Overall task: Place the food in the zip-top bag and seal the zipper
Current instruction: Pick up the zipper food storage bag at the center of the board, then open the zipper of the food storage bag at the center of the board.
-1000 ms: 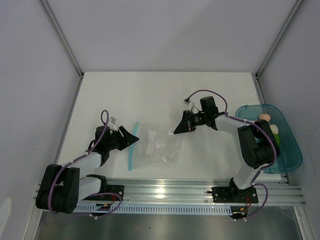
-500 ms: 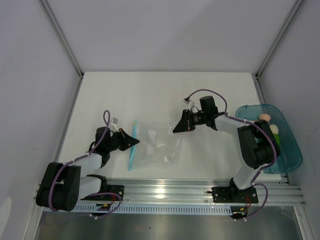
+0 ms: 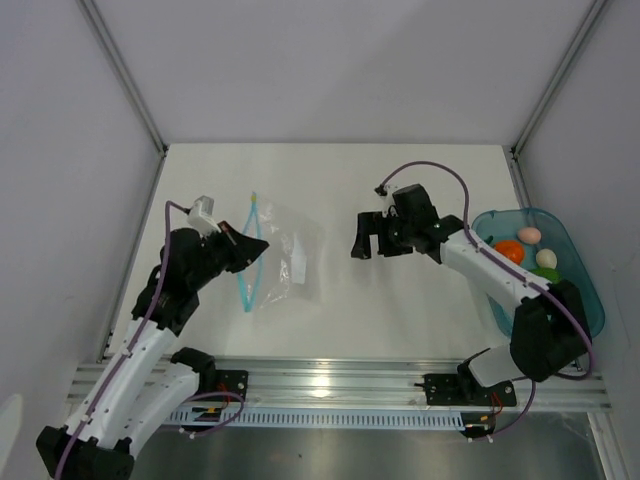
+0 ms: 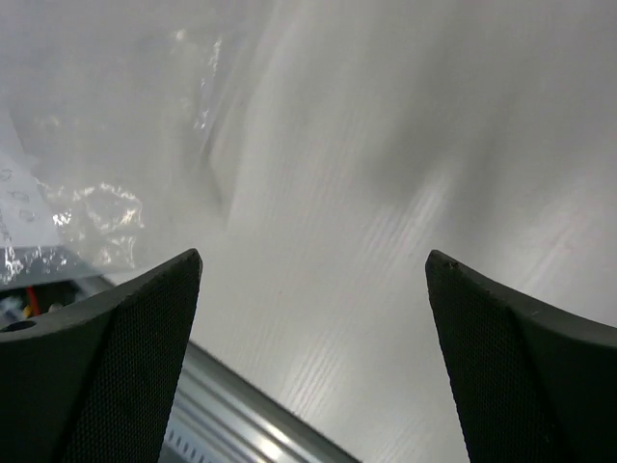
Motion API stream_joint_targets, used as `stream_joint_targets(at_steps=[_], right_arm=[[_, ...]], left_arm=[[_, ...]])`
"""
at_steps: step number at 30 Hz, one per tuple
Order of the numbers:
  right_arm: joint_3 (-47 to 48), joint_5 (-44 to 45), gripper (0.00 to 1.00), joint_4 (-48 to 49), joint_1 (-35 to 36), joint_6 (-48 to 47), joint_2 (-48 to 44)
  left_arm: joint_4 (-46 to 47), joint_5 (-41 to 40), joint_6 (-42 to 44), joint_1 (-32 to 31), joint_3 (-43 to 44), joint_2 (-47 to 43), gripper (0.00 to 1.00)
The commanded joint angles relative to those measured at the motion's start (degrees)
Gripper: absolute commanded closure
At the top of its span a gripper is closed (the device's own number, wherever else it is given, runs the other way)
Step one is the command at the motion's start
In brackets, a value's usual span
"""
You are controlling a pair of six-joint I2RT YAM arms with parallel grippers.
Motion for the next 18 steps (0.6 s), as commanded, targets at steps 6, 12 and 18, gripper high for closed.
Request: stream_joint_targets(at_steps=[6,12,18], right_arm=[[2.5,13.3,0.01,-2.9,2.8,4.2,-14.9],[7.0,18.4,0.08,-1.5,17.5,9.8,-15.2],[5.8,29.2,0.26,4.4,31.4,11.5,-14.4]], left_arm=[[-17.3,-20.7,-13.3,-13.8,7.2,0.6,0.99],[-24.4,-31.1,-23.6,-24.8,12.9,7.6,1.00],[-26.8,-35.2,-30.9,-31.9,15.9,11.9,1.00]])
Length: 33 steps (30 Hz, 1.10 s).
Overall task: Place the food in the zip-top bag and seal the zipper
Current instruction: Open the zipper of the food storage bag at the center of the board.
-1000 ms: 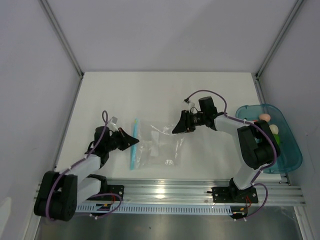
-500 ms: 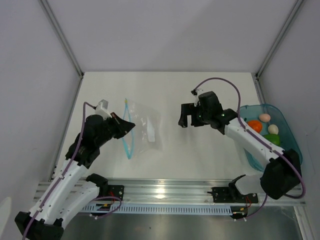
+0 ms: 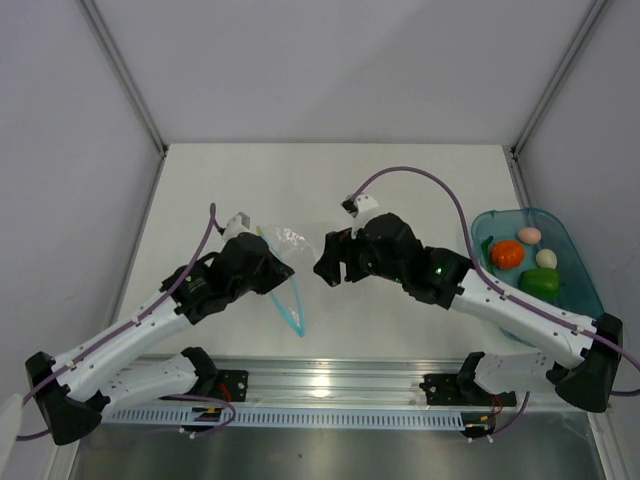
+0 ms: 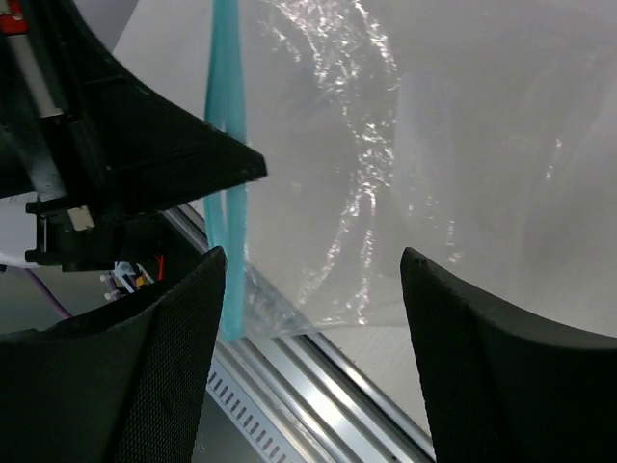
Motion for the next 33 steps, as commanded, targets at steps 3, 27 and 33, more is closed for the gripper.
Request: stream_joint_targets(at_steps=[3,27,33], right_arm=[[1.4,14.7,0.29,4.7,10.6,0.1,1.7],[-3.2,21.2,0.47,11.6,20.5,-4.2,6.9],[-3.4,22.7,0.58,11.0,21.3,-3.9,8.0]], left_arm=[[-3.8,-6.1,-8.8,-4.5,4.5,1.6,0.99],[-13.0,-3.5,-17.7,-6.5,13.0,6.3,0.99],[-12.7,-2.7,-17.9,-6.5,13.0,6.9,0.99]])
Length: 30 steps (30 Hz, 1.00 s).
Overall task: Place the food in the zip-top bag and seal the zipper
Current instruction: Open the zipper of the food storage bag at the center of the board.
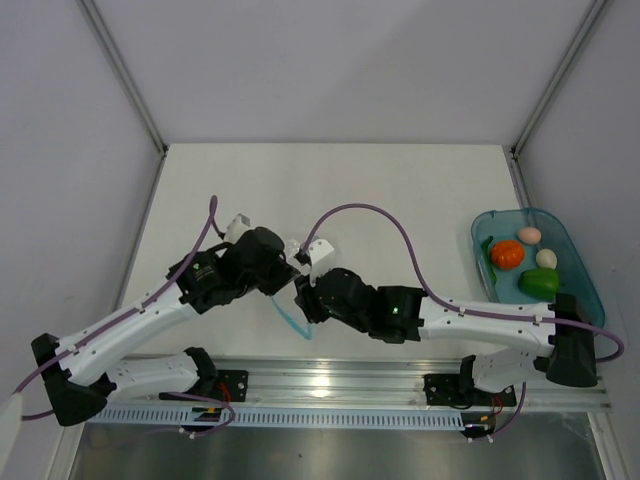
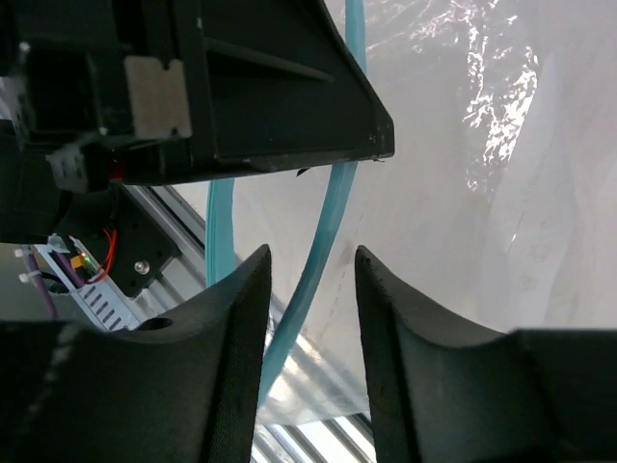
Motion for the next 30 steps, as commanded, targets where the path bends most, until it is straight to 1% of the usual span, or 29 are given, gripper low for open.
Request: stream_joint_targets(at_steps=[1,2,3,4,5,6,7,8,9,10,11,12,14,16,20,23,26,27,30], right_arm=[[0.1,3.2,0.65,2.0,0.5,0.0,0.4],[0.2,3.5,0.78,1.7,0.5,0.1,0.5],[0.3,3.8,0.86,1.4,0.5,0.2,0.5],[0.3,4.3,0.90,1.4,0.4,0.2,0.3],[0.3,4.2,1.00,1.4,0.4,0.3,0.2],[0.3,4.3,1.00,1.3,0.4,0.2,0.2],[0.3,4.1,1.00,1.3,0.2,0.3,0.1],[0.1,3.8,1.00,1.1,-0.1,0.8,0.0],[0.1,3.8,1.00,1.1,-0.1,0.8,0.0],[-0.2,3.6,1.00,1.1,-0.1,1.1,-0.1],[-0.5,3.5,1.00,1.4,-0.2,1.4,-0.5],[-0.8,3.1,1.00,1.5,-0.3,1.6,-0.6],[-1.8,2.8,1.00,2.3,-0.4,2.5,-1.1],[-2.2,2.3,1.00,2.8,-0.8,3.2,-1.6],[-2.3,1.4,1.00,2.4,-1.9,4.3,-2.3],[-2.6,0.2,1.00,2.7,-3.3,5.2,-3.3],[-2.5,-1.2,1.00,2.4,-4.4,6.0,-4.0],[-2.3,-1.3,1.00,2.2,-4.5,6.3,-4.2],[-1.5,-1.8,1.00,1.7,-4.7,6.7,-4.6]], left_arm=[[-0.1,1.1,-1.0,-0.5,2.1,0.2,0.99],[0.0,1.2,-0.3,-0.5,2.1,0.3,0.99],[0.3,1.3,0.6,-0.5,2.1,0.2,0.99],[2.4,1.7,2.0,-0.5,1.8,0.0,1.00],[3.2,1.9,4.0,-0.5,1.3,-0.6,1.00],[4.0,2.0,4.8,-0.5,0.7,-1.1,0.99],[7.4,2.2,6.1,-0.5,-0.8,-1.9,0.96],[14.2,2.4,11.2,-0.5,-5.4,-5.9,0.72],[14.2,2.4,11.3,-0.5,-5.4,-7.7,0.60],[16.1,1.9,12.2,-0.5,-8.1,-9.4,0.43],[19.4,1.3,12.9,-0.5,-10.4,-11.3,0.30],[20.6,0.3,14.6,-0.5,-11.4,-14.4,0.01],[20.3,-1.6,15.7,-0.5,-12.5,-16.3,0.00],[17.4,-4.4,17.1,-0.5,-12.0,-18.0,0.01],[14.3,-5.4,21.1,-0.5,-12.4,-20.9,0.01],[13.9,-4.3,21.9,-0.5,-14.3,-24.0,0.01],[15.8,-2.4,23.5,-0.5,-16.8,-28.1,0.01],[16.5,-1.9,24.9,-0.5,-19.0,-29.2,0.01],[16.8,-0.9,25.1,-0.5,-21.7,-33.0,0.04]])
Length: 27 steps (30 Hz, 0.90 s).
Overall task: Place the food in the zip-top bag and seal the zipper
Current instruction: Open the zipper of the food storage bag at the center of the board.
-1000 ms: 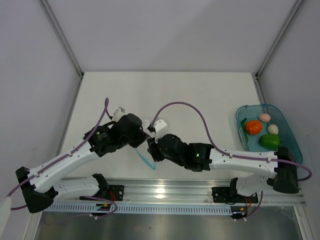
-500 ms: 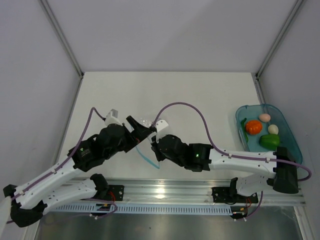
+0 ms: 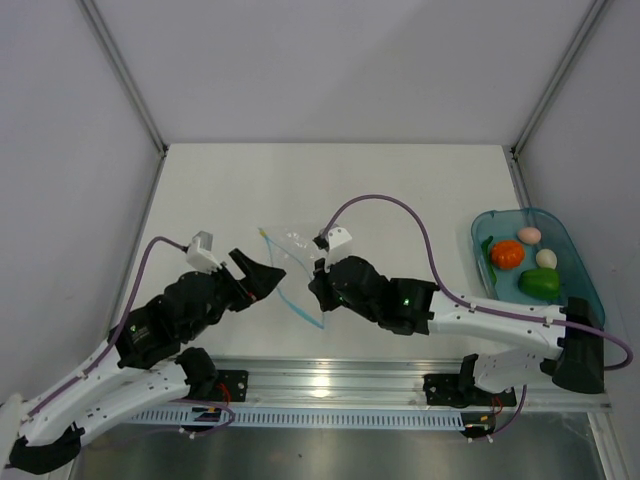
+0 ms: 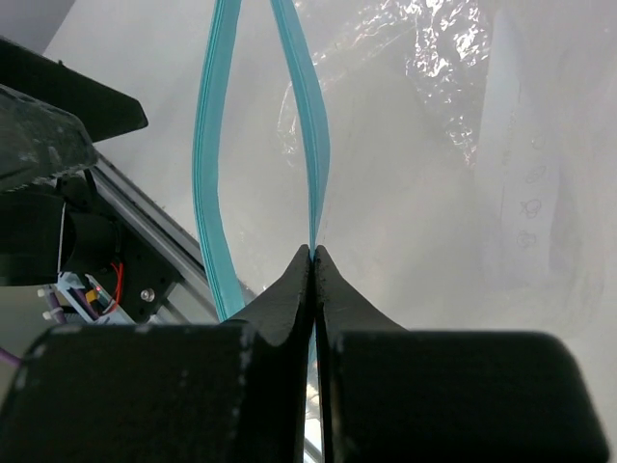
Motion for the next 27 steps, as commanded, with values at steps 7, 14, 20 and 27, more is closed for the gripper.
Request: stream_joint_targets(at_steps=[7,14,20,27], right_arm=[[1.6,-2.7,1.00,1.9,0.1,2.0,-2.5],[0.7,-3.1,1.00,2.1,0.1,3.0,-5.1],[-1.3,-5.0,1.00,1.7,-2.7,4.7,-8.2],[-6.7,-9.9,1.00,2.5,-9.9,9.3,-12.8]], left_arm=[[4.2,4.8,3.5,-0.4,-6.7,-2.1,0.10],[7.4,5.9,5.7,-0.4,-6.5,3.2,0.31],[10.9,8.1,10.3,-0.4,-5.6,2.8,0.96],[1.6,9.2,24.9,-0.4,11.8,14.7,0.99]])
